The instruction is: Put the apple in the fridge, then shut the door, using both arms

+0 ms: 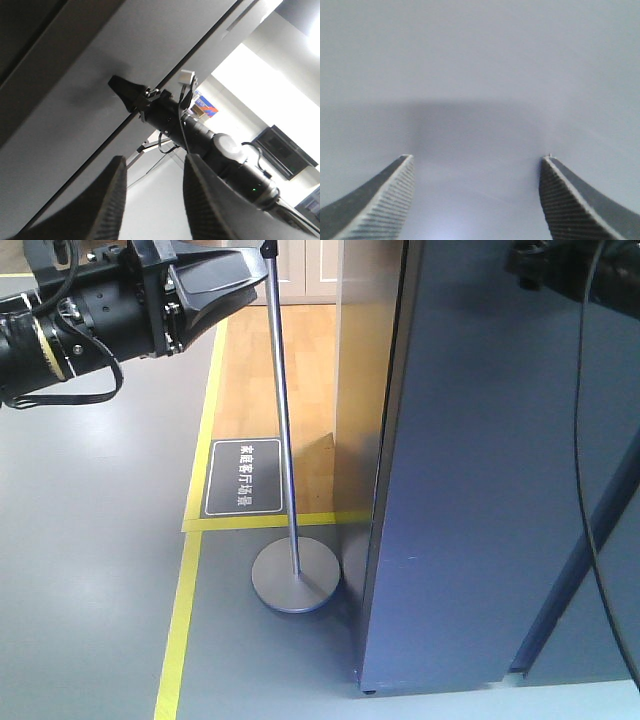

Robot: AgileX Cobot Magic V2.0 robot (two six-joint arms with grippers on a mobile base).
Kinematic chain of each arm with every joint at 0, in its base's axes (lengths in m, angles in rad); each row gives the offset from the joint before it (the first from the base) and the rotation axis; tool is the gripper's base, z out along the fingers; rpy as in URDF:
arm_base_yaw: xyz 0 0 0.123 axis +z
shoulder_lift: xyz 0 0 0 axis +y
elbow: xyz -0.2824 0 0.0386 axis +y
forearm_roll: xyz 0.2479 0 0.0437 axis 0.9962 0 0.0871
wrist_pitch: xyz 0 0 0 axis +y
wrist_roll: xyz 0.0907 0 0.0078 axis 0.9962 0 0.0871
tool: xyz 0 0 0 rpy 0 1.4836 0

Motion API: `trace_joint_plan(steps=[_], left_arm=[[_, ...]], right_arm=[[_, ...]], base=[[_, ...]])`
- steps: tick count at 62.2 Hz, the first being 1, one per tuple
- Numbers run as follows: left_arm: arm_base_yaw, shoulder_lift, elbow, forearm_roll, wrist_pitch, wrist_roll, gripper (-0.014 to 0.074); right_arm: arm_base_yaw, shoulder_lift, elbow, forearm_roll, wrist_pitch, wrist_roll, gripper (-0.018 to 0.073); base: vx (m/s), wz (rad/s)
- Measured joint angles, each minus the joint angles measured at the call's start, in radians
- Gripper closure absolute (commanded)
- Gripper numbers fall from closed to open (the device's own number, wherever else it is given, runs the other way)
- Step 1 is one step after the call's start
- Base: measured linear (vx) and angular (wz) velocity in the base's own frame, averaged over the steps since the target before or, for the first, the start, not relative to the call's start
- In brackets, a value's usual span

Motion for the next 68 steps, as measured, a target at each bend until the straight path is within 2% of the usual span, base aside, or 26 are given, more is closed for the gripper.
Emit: trace_joint_plan(steps=[14, 25, 34, 42, 51, 59, 66, 68], left_arm=[[0.000, 0.000, 0.000, 0.000, 0.012, 0.000, 0.0325], [0.000, 0.000, 0.000, 0.000, 0.016, 0.000, 0.0325], [0.000, 0.000, 0.000, 0.000, 0.011, 0.000, 0.0325], [0.000, 0.000, 0.000, 0.000, -0.012, 0.000, 0.0332], [0.000, 0.000, 0.000, 0.001, -0.085, 0.000, 0.0399], [0.000, 0.000, 0.000, 0.049, -0.192, 0.000, 0.0510], [0.000, -0.001, 0.000, 0.136, -0.288, -0.014, 0.0605], [0.000, -0.003, 0.000, 0.162, -0.310, -0.024, 0.0605]], right_arm=[[-0.007, 0.002, -0.001, -0.029, 0.017, 0.000, 0.0043], [-0.007, -0.032, -0.002, -0.055, 0.110, -0.001, 0.0086], [-0.007, -0.134, -0.002, -0.063, 0.245, -0.001, 0.0212], [-0.007, -0.245, -0.002, -0.069, 0.429, 0.000, 0.0379], [-0.007, -0.358, -0.003, -0.075, 0.649, 0.000, 0.0579], [-0.007, -0.453, -0.003, -0.083, 0.804, 0.004, 0.0567], [-0.007, -0.524, -0.003, -0.087, 0.900, 0.019, 0.0566], [-0.007, -0.547, -0.002, -0.087, 0.915, 0.027, 0.0566]], base=[[0.00, 0.01], [0.00, 0.00], [0.00, 0.00], [0.00, 0.00], [0.00, 0.00], [0.00, 0.00], [0.00, 0.00], [0.00, 0.00]])
